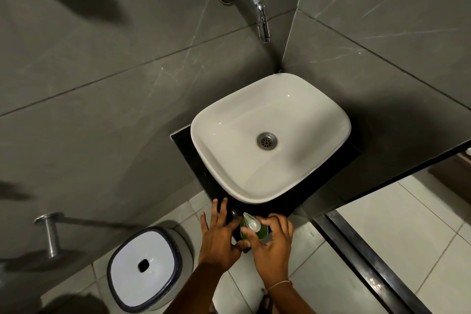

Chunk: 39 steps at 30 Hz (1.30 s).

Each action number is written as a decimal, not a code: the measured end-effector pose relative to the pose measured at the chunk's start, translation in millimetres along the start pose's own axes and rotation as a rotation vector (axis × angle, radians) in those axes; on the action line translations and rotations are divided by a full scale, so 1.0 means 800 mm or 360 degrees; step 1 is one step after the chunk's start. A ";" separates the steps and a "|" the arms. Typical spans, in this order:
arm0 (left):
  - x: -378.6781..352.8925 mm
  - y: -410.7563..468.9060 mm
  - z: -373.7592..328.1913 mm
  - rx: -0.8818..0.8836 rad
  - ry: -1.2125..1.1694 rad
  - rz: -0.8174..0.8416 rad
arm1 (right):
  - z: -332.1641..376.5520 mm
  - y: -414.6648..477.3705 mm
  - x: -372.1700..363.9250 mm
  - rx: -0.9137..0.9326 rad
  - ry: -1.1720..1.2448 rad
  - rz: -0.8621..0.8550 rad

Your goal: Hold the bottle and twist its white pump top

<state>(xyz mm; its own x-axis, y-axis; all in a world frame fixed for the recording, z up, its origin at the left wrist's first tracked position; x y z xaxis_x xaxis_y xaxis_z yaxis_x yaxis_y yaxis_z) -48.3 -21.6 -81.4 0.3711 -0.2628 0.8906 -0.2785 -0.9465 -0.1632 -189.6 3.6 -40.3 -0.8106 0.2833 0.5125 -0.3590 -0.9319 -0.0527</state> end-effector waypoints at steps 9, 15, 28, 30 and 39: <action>0.001 -0.001 -0.002 -0.0010 -0.0029 -0.0041 | -0.004 0.005 0.017 0.0338 -0.0278 0.0172; -0.002 -0.001 0.000 -0.0023 -0.0003 -0.0054 | -0.002 0.012 0.016 0.0201 -0.0238 -0.0014; -0.001 -0.001 -0.001 -0.0014 0.0032 -0.0028 | 0.000 0.011 0.017 0.0106 -0.0207 -0.0005; -0.001 -0.001 0.000 -0.0011 0.0032 -0.0015 | 0.006 0.010 0.012 0.0022 -0.0299 -0.0035; -0.001 -0.001 -0.003 0.0005 0.0056 -0.0015 | 0.009 0.006 0.006 -0.0050 -0.0266 -0.0072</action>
<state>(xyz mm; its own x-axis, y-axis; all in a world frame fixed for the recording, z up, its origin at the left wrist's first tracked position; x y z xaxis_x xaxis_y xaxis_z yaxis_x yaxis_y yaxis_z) -50.8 -20.4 -80.9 0.3423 -0.2473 0.9065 -0.2724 -0.9494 -0.1562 -192.2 -0.7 -32.0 -0.7062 0.2809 0.6499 -0.4097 -0.9108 -0.0516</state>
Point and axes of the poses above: each hand's wrist, its own y-axis towards the middle knuckle, its own x-axis out of the back of the hand, z = x × y, the point moved 2 cm from there along y, towards the middle knuckle, and after that the axes turned 5 degrees about -x, right-handed, at the moved point
